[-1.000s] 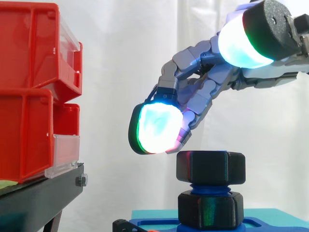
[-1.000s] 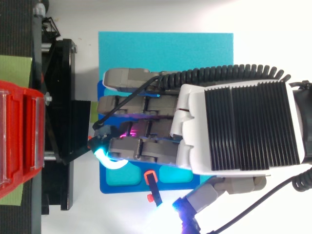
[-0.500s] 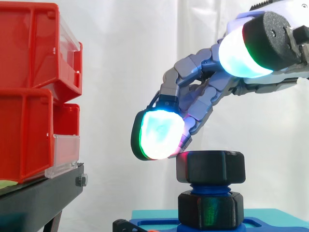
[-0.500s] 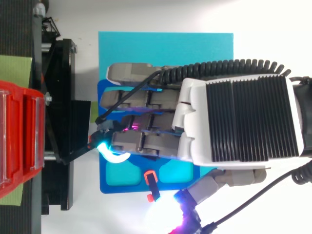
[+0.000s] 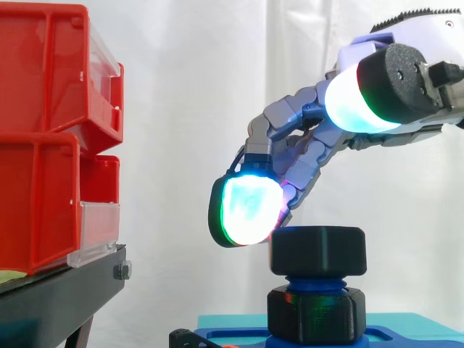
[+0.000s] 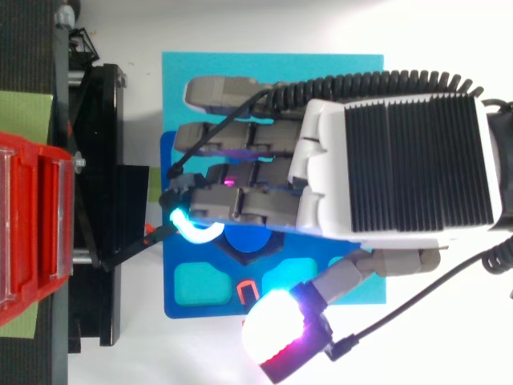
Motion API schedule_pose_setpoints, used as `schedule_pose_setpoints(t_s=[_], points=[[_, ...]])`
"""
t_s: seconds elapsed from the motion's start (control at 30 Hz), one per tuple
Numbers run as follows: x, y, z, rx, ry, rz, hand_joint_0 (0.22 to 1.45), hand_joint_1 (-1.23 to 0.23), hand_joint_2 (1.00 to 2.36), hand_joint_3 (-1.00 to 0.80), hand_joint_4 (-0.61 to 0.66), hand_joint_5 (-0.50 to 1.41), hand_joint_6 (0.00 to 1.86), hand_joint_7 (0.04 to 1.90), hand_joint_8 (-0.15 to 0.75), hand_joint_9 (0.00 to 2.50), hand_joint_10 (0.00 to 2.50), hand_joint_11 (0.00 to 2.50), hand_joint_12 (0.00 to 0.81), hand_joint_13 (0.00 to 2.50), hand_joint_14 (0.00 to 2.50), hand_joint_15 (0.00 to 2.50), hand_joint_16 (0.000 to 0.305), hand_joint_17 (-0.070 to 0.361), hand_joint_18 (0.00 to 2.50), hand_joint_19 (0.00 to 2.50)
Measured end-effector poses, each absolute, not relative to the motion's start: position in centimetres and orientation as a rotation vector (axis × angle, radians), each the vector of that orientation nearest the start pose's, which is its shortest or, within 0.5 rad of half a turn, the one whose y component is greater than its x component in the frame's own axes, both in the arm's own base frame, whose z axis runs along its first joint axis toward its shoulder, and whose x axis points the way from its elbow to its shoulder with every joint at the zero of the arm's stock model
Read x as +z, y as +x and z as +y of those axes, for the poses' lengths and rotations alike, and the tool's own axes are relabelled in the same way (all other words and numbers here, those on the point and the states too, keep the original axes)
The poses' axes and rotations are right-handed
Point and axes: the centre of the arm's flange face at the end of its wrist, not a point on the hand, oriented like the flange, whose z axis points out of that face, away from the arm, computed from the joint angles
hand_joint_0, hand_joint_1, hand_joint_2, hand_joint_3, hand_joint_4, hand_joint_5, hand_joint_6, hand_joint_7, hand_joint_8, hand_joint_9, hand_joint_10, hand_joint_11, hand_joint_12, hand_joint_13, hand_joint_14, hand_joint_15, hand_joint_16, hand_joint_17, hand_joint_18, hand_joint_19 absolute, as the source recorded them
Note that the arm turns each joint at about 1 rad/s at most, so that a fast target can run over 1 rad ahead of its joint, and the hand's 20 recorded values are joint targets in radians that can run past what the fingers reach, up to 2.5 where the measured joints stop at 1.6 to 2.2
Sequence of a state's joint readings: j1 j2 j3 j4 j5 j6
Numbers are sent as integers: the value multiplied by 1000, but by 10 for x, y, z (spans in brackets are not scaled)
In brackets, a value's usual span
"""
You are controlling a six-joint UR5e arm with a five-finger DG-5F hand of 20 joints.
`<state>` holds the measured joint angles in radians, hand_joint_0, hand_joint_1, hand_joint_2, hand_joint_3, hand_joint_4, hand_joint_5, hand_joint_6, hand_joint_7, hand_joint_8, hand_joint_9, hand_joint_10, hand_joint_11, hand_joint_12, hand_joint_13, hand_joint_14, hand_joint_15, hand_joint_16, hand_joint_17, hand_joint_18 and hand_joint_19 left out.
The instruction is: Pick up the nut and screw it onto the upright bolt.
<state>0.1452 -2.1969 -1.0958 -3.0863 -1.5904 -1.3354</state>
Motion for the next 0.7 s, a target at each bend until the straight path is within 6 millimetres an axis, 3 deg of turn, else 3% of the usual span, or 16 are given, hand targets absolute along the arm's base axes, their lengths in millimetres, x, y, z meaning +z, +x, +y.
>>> schedule_pose_setpoints(t_s=[0.6, 0.7], points=[[338, 734, -63, 279, 54, 1680, 531, -189, 1000, -500, 252, -36, 502, 1343, 273, 757, 0, 0, 284, 479, 0, 0, 24, 54, 28, 0], [338, 732, -70, 273, 60, 1684, 531, -190, 1000, -500, 254, -46, 503, 1302, 271, 758, 0, 0, 284, 483, 0, 0, 24, 54, 35, 0]])
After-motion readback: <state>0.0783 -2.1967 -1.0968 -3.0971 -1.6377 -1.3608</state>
